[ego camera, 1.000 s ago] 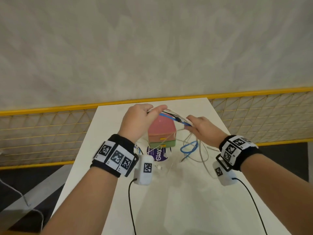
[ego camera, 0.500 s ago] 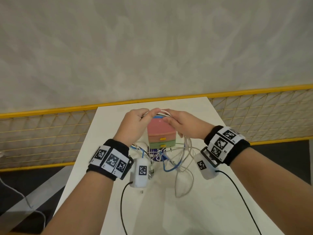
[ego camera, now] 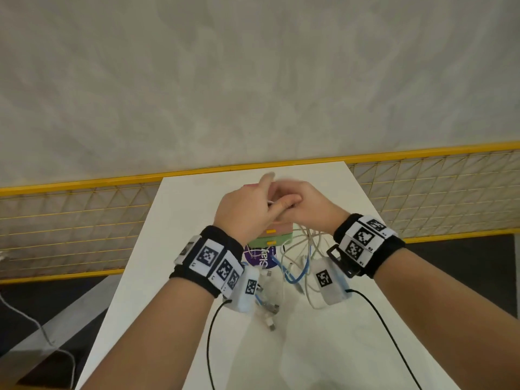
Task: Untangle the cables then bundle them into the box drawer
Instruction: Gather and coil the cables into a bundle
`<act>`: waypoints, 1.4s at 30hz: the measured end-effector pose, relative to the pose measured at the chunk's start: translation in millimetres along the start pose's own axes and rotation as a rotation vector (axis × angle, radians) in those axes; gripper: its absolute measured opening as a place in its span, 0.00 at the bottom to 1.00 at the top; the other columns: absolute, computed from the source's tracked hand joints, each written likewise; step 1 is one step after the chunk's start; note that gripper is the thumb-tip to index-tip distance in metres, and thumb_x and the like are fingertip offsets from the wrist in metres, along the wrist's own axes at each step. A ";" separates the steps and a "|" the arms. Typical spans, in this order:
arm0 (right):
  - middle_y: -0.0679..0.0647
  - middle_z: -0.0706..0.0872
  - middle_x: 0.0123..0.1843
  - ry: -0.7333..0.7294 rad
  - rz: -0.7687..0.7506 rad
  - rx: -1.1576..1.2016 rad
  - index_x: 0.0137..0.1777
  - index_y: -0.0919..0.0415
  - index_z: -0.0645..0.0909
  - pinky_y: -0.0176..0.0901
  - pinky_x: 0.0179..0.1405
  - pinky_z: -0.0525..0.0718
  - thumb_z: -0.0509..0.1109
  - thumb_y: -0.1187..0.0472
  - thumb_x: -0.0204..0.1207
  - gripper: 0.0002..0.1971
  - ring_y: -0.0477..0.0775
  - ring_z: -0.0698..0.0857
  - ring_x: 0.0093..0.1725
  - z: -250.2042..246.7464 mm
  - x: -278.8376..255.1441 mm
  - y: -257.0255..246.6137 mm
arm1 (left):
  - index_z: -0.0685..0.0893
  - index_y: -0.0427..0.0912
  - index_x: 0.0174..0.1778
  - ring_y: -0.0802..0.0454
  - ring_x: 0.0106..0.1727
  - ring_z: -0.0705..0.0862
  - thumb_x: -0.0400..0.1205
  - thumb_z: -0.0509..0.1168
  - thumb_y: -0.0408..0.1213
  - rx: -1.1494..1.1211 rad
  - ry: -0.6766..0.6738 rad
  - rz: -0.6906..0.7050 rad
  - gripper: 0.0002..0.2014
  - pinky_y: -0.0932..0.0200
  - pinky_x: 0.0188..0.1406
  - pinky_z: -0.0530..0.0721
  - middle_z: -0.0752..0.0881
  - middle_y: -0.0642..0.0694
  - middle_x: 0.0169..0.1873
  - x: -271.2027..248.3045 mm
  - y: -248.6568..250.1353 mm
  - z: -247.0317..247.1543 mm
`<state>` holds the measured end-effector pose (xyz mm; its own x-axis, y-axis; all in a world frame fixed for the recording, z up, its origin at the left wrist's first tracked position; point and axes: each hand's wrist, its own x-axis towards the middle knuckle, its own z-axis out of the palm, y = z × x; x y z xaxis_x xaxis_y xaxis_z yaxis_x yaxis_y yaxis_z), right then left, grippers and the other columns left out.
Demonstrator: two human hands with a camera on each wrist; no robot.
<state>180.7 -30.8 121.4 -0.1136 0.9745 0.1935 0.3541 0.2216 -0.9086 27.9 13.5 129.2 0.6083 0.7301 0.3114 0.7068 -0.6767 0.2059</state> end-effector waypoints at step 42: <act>0.63 0.78 0.37 -0.001 -0.002 -0.395 0.59 0.65 0.63 0.51 0.32 0.75 0.54 0.60 0.85 0.09 0.60 0.77 0.32 42.7 -16.3 75.7 | 0.64 0.39 0.21 0.51 0.26 0.60 0.83 0.63 0.56 -0.613 0.501 -0.299 0.31 0.53 0.27 0.61 0.59 0.49 0.19 -5.9 -37.6 -58.1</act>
<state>169.7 -31.4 33.7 -0.1158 0.9740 0.1946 0.6839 0.2202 -0.6955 -23.2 29.2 173.5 0.0923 0.8563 0.5082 0.4036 -0.4988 0.7670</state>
